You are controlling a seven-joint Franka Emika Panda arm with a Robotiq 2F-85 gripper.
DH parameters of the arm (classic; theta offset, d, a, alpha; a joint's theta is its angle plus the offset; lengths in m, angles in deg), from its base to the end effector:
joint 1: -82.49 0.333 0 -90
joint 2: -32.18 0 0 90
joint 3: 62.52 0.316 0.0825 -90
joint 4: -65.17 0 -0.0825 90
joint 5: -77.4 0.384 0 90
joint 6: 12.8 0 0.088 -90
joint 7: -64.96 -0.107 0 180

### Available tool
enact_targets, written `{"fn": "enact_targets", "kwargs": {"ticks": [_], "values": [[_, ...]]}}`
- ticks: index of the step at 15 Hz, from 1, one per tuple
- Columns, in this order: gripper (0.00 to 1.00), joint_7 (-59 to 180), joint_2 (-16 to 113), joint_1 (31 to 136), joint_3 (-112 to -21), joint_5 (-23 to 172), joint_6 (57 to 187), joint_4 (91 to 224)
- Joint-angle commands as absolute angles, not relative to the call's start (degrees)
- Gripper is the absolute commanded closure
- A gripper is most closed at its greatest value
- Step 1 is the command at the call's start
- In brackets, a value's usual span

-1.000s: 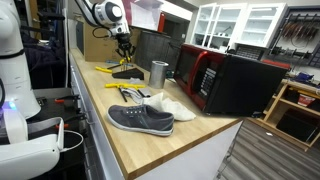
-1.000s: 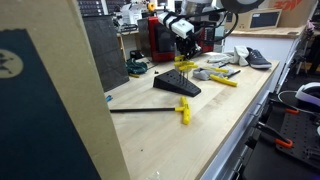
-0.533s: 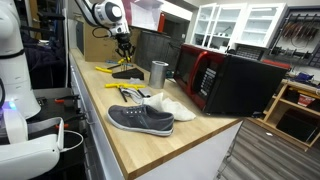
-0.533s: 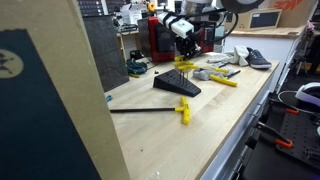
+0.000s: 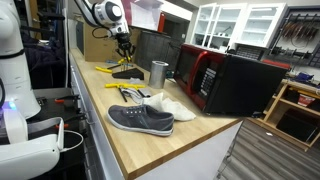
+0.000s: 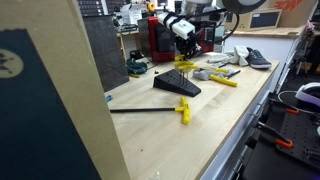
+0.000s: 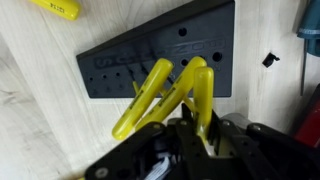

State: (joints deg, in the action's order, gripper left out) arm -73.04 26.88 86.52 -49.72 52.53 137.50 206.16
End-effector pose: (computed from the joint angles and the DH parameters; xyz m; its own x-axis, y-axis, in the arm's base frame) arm 0.4670 0.1515 0.3539 -0.2013 -0.9770 0.0700 -0.9199 0.1640 -0.3563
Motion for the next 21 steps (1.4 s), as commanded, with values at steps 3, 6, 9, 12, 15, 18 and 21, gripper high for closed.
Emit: {"fn": "enact_targets", "kwargs": {"ticks": [3,6,9,12,15,18,21], "values": [[0.96,-81.27,25.3,86.47,-49.47,48.36,140.41,208.07],[0.96,-80.91,25.68,86.57,-49.57,48.89,140.58,208.41],[0.96,-80.15,25.6,86.74,-49.62,50.08,140.38,208.52],[0.96,-79.84,25.48,86.8,-49.67,50.68,140.5,208.52],[0.96,-79.61,25.27,86.88,-49.65,51.47,140.59,208.51],[0.96,-79.47,25.28,86.99,-49.63,52.03,140.69,208.66],[0.96,-79.61,25.12,87.04,-49.55,51.93,140.74,208.71]]}}
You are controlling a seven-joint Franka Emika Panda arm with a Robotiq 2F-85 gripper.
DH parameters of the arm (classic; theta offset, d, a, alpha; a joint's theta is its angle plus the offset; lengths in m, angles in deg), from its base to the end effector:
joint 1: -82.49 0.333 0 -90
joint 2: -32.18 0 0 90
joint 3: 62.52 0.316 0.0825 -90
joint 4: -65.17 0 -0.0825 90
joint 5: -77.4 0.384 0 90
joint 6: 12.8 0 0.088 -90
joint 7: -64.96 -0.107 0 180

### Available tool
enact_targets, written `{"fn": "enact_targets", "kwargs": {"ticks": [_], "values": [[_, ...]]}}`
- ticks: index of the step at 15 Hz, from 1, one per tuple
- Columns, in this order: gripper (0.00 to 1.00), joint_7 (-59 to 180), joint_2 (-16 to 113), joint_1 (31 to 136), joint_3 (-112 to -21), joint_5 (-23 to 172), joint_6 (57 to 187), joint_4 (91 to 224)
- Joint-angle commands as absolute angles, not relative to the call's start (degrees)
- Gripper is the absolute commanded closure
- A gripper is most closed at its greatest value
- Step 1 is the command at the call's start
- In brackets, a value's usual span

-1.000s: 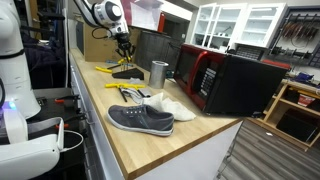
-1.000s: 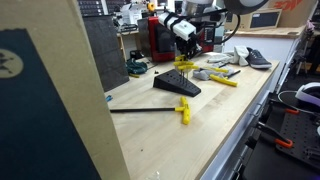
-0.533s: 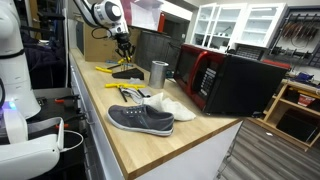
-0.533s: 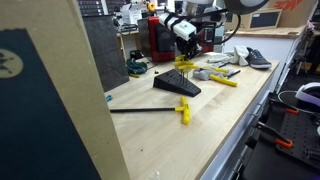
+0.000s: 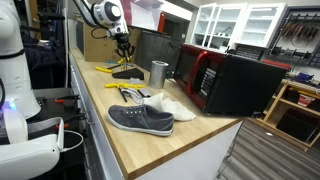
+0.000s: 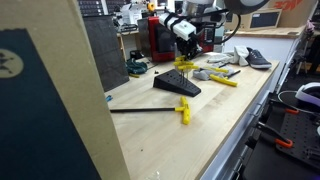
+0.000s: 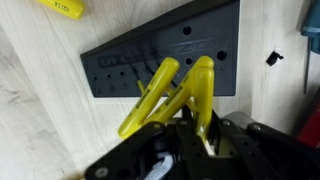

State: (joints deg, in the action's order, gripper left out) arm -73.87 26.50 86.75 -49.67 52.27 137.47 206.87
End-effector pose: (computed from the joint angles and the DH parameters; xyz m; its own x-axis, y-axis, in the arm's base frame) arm 0.4625 0.1526 0.3516 -0.2068 -0.9757 0.0722 -0.9199 0.1688 -0.3540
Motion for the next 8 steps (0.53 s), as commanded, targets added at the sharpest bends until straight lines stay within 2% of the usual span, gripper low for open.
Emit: {"fn": "enact_targets", "kwargs": {"ticks": [1,8], "values": [[0.96,-80.23,25.33,86.84,-49.5,50.96,141.02,208.79],[0.96,-84.49,26.07,85.8,-48.8,43.38,142.39,209.0]]}}
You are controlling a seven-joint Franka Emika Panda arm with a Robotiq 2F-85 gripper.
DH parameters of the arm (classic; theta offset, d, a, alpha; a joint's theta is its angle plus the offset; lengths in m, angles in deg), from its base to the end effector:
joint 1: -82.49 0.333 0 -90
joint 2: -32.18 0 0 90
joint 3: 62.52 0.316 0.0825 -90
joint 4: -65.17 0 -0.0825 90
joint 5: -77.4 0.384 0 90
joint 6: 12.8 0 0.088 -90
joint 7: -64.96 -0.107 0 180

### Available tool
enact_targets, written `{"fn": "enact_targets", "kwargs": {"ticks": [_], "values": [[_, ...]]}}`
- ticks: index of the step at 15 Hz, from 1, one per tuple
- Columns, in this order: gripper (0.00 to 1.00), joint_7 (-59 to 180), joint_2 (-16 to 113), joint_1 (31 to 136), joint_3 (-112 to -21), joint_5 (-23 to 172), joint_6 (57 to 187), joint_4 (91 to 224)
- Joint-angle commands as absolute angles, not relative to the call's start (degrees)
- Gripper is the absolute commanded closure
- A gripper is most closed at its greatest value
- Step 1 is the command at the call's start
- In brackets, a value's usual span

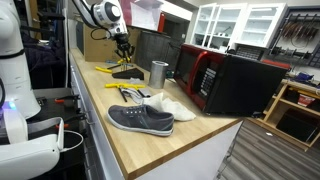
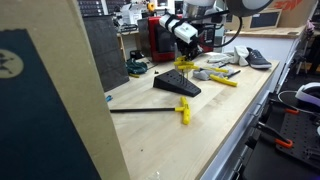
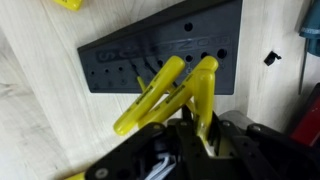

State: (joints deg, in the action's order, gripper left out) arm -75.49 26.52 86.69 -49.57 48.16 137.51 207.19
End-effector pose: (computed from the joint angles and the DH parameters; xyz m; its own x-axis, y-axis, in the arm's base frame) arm 0.4599 0.1537 0.3485 -0.1821 -0.9773 0.1083 -0.9193 0.1301 -0.3715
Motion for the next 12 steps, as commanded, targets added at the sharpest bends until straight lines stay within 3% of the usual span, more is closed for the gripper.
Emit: {"fn": "enact_targets", "kwargs": {"ticks": [1,4,5,7,12], "values": [[0.96,-85.85,26.15,85.76,-48.75,41.94,142.35,209.0],[0.96,-89.34,26.39,85.82,-48.69,38.47,141.78,208.9],[0.59,-90.1,26.43,85.88,-48.72,37.69,141.58,208.88],[0.52,-91.52,26.07,85.94,-48.73,36.26,141.15,208.84],[0.15,-87.35,22.75,83.87,-47.73,39.39,139.96,208.89]]}}
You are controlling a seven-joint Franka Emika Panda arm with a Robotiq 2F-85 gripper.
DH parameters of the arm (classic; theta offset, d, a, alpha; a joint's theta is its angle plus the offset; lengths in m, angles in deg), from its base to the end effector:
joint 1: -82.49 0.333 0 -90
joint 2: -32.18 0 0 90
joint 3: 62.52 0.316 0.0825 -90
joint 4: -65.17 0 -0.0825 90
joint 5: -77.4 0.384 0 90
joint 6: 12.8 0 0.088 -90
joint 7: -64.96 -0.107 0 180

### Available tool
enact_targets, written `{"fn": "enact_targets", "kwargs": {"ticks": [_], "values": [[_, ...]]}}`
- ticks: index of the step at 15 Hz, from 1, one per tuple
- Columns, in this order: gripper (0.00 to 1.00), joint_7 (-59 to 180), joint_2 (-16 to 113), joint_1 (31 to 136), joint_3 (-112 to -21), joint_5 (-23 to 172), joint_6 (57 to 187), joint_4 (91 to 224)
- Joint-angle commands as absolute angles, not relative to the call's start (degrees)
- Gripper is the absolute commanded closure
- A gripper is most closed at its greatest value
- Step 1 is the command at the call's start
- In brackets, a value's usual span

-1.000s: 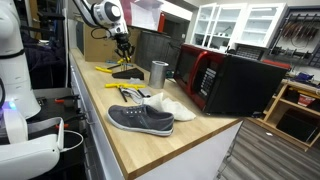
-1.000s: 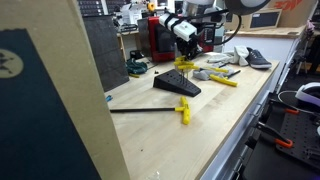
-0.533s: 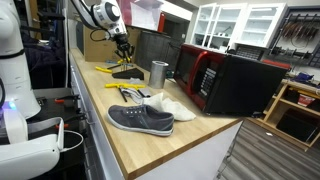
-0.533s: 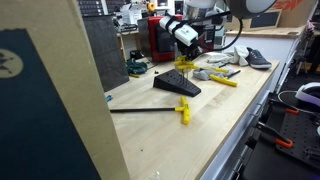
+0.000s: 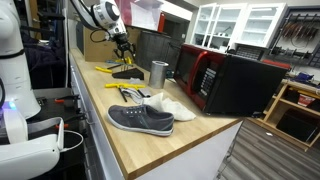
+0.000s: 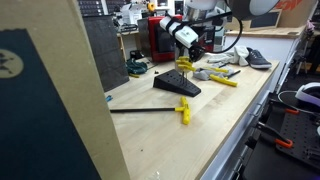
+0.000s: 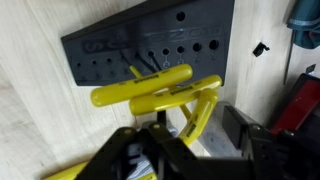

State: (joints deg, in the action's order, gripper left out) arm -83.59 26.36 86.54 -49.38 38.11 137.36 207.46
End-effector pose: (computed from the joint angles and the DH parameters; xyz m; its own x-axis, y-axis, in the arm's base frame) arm 0.4557 0.1560 0.3458 -0.1911 -0.9681 0.1622 -0.8961 0.1046 -0.4314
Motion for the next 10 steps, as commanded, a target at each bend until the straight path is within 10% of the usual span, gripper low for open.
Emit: {"fn": "enact_targets", "kwargs": {"ticks": [1,10], "values": [[0.06,-89.25,23.11,84.23,-47.86,38.53,140.46,208.93],[0.0,-82.93,20.96,86.23,-46.35,39.7,145.56,210.53]]}}
